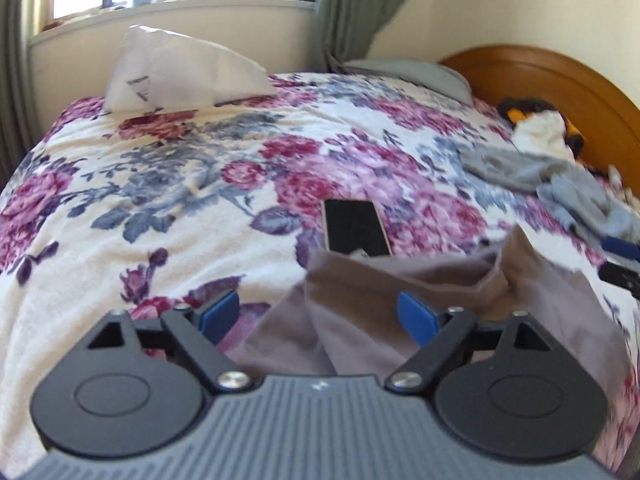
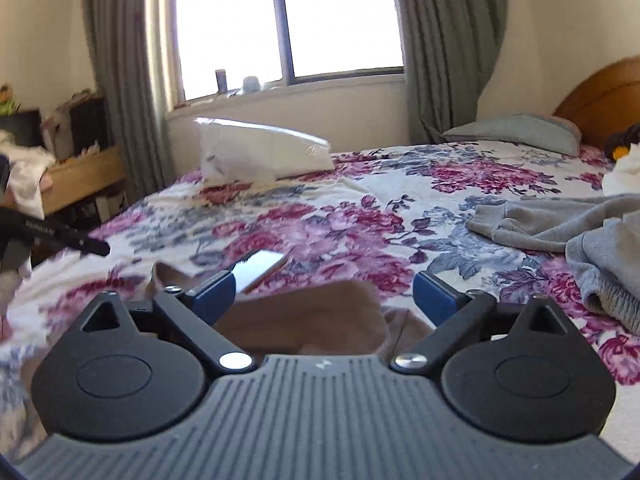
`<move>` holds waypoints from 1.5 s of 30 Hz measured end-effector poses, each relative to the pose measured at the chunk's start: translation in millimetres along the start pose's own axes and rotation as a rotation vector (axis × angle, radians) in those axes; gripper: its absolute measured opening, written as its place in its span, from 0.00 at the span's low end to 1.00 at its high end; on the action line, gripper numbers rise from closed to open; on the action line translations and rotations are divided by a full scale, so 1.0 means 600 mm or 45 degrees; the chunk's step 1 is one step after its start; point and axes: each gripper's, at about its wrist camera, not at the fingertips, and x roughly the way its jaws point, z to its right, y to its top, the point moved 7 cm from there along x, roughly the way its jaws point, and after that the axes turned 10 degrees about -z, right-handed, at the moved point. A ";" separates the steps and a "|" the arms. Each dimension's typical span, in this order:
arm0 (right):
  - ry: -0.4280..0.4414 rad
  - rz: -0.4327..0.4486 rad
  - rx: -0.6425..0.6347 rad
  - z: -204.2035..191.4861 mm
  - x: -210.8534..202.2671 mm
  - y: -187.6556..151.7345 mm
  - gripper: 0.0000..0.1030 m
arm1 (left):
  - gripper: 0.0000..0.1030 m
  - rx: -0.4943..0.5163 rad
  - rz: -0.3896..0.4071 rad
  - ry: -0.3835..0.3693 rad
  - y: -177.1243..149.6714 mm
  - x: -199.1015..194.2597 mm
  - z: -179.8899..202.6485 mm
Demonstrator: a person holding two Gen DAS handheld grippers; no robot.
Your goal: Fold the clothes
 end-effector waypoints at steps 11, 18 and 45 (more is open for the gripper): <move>-0.041 -0.097 -0.304 -0.072 -0.047 -0.048 0.66 | 0.84 0.532 -0.040 0.070 -0.137 -0.031 0.115; -0.053 -0.148 -0.525 -0.081 -0.102 -0.103 0.72 | 0.84 0.861 -0.030 0.236 -0.188 -0.017 0.139; -0.127 -0.423 0.207 0.002 -0.105 -0.137 0.81 | 0.84 0.172 -0.153 0.041 -0.195 -0.039 0.112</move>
